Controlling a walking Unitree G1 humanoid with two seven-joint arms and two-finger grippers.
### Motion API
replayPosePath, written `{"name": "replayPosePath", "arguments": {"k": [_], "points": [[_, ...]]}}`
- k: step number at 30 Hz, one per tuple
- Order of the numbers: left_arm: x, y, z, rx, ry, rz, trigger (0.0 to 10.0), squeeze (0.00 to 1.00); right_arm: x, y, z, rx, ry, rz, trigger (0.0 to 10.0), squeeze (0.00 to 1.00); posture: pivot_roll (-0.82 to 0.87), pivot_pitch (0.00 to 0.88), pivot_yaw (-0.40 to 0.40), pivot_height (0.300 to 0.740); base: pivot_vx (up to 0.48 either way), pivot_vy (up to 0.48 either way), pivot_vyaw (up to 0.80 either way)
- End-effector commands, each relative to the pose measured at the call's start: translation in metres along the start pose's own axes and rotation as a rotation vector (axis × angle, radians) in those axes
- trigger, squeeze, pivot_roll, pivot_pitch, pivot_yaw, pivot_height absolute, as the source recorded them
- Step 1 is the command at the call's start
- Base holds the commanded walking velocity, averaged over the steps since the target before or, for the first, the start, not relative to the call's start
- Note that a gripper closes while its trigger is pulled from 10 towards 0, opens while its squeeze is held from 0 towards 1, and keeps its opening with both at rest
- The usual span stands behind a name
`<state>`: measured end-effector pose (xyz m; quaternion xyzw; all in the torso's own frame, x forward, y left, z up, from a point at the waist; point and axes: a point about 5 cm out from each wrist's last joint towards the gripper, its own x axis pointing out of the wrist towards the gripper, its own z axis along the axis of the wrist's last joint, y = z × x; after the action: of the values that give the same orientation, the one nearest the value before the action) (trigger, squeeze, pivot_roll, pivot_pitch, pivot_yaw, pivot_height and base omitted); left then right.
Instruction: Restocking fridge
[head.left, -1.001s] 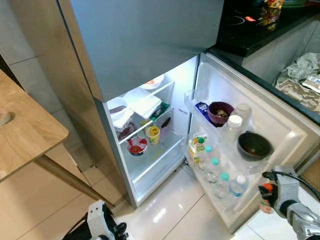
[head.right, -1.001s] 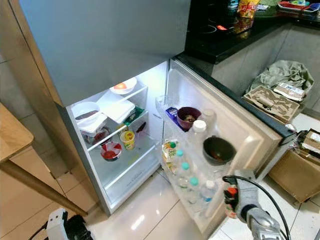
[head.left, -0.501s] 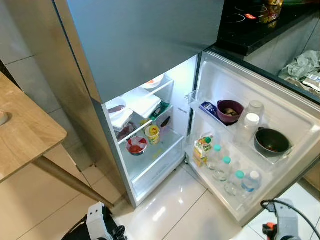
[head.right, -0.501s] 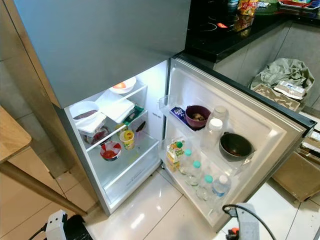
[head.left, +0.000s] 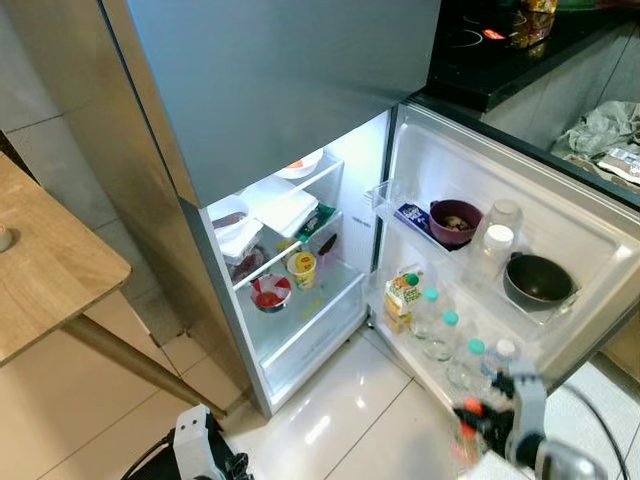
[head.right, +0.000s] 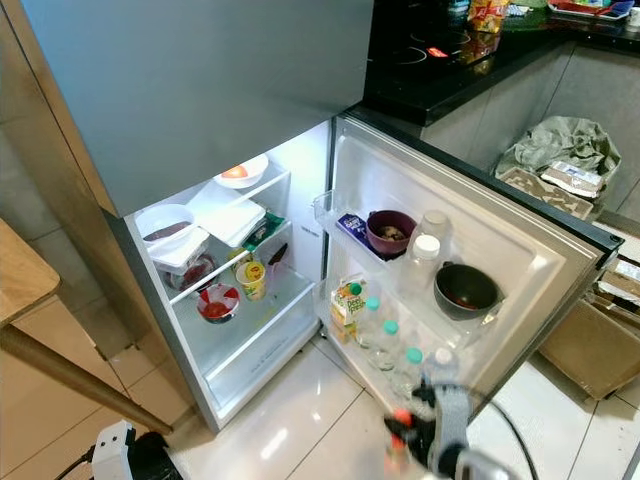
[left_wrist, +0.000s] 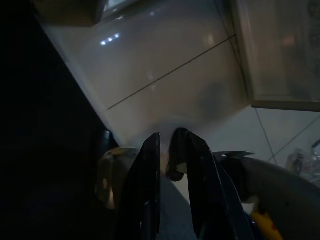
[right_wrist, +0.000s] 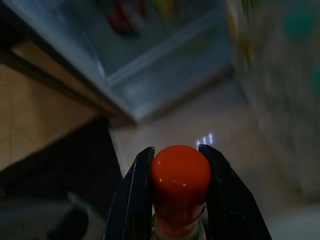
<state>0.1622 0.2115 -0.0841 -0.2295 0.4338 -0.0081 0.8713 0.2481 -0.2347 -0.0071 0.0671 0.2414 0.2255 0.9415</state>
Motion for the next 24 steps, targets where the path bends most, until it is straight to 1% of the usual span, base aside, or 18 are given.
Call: {"name": "replayPosePath", "arguments": {"k": [1,2,3,4,5,6,7,8,9,10,11,14,15,16,17,21,23,24], "points": [[0.001,-0.002,-0.003,0.011,0.011,0.006,10.0,0.0,-0.001,0.0,0.001,0.005,-0.017,0.011,10.0,0.0,-0.06,0.0,0.007,0.74,0.0,0.0,0.0],[0.001,-0.002,-0.004,0.009,0.008,0.01,10.0,0.0,0.014,0.014,0.015,-0.048,-0.04,0.111,10.0,0.0,-0.06,0.0,0.007,0.74,0.0,0.0,0.0],[0.001,-0.002,-0.004,0.009,0.008,0.01,10.0,0.0,0.014,0.014,0.015,-0.048,-0.04,0.111,10.0,0.0,-0.06,0.0,0.007,0.74,0.0,0.0,0.0],[0.001,-0.003,-0.006,0.008,0.012,0.013,10.0,0.0,0.024,0.025,0.027,-0.073,-0.077,0.185,10.0,0.0,-0.06,0.0,0.007,0.74,0.0,0.0,0.0],[0.001,-0.003,-0.006,0.008,0.012,0.013,10.0,0.0,0.024,0.025,0.027,-0.073,-0.077,0.185,10.0,0.0,-0.06,0.0,0.007,0.74,0.0,0.0,0.0],[0.001,-0.003,-0.007,0.013,0.018,0.017,10.0,0.0,0.028,0.029,0.033,-0.084,-0.101,0.201,10.0,0.0,-0.06,0.0,0.007,0.74,0.0,0.0,0.0],[0.001,-0.003,-0.007,0.013,0.018,0.017,10.0,0.0,0.028,0.029,0.033,-0.084,-0.101,0.201,10.0,0.0,-0.06,0.0,0.007,0.74,0.0,0.0,0.0],[0.001,-0.003,-0.009,0.015,0.024,0.02,10.0,0.0,0.032,0.033,0.041,-0.09,-0.131,0.215,10.0,0.0,-0.06,0.0,0.001,0.74,0.0,0.0,0.0],[0.001,-0.003,-0.009,0.015,0.024,0.02,10.0,0.0,0.032,0.033,0.041,-0.09,-0.131,0.215,10.0,0.0,-0.06,0.0,0.001,0.74,0.0,0.0,0.0],[0.001,-0.003,-0.01,0.016,0.027,0.022,10.0,0.0,0.035,0.035,0.047,-0.094,-0.151,0.224,10.0,0.0,-0.06,0.0,0.001,0.74,0.0,0.0,0.0],[0.001,-0.003,-0.012,0.028,0.038,0.027,10.0,0.0,0.039,0.039,0.059,-0.102,-0.193,0.235,10.0,0.0,-0.06,0.0,0.001,0.74,0.0,0.0,0.0],[0.0,-0.002,-0.016,0.046,0.056,0.033,10.0,0.0,0.046,0.047,0.082,-0.123,-0.279,0.244,10.0,0.0,-0.05,0.0,0.005,0.74,0.0,0.0,0.0],[0.0,-0.002,-0.016,0.046,0.056,0.033,10.0,0.0,0.046,0.047,0.082,-0.123,-0.279,0.244,10.0,0.0,-0.05,0.0,0.005,0.74,0.0,0.0,0.0],[0.0,-0.002,-0.017,0.051,0.062,0.029,10.0,0.0,0.051,0.054,0.09,-0.142,-0.302,0.246,10.0,0.0,-0.05,0.0,0.006,0.74,0.0,0.0,0.0],[0.0,-0.002,-0.017,0.051,0.062,0.029,10.0,0.0,0.051,0.054,0.09,-0.142,-0.302,0.246,10.0,0.0,-0.05,0.0,0.006,0.74,0.0,0.0,0.0],[0.001,-0.005,-0.018,0.058,0.064,0.011,10.0,0.0,0.058,0.07,0.097,-0.167,-0.338,0.251,10.0,0.0,-0.05,0.0,0.009,0.74,0.0,0.0,0.0],[0.001,-0.006,-0.018,0.059,0.065,0.004,10.0,0.0,0.058,0.071,0.098,-0.172,-0.344,0.25,10.0,0.0,-0.05,0.0,0.009,0.74,0.0,0.0,0.0],[0.001,-0.007,-0.018,0.062,0.067,0.002,10.0,0.0,0.058,0.073,0.098,-0.184,-0.347,0.254,10.0,0.0,-0.05,0.0,0.011,0.74,0.0,0.0,0.78]]}}
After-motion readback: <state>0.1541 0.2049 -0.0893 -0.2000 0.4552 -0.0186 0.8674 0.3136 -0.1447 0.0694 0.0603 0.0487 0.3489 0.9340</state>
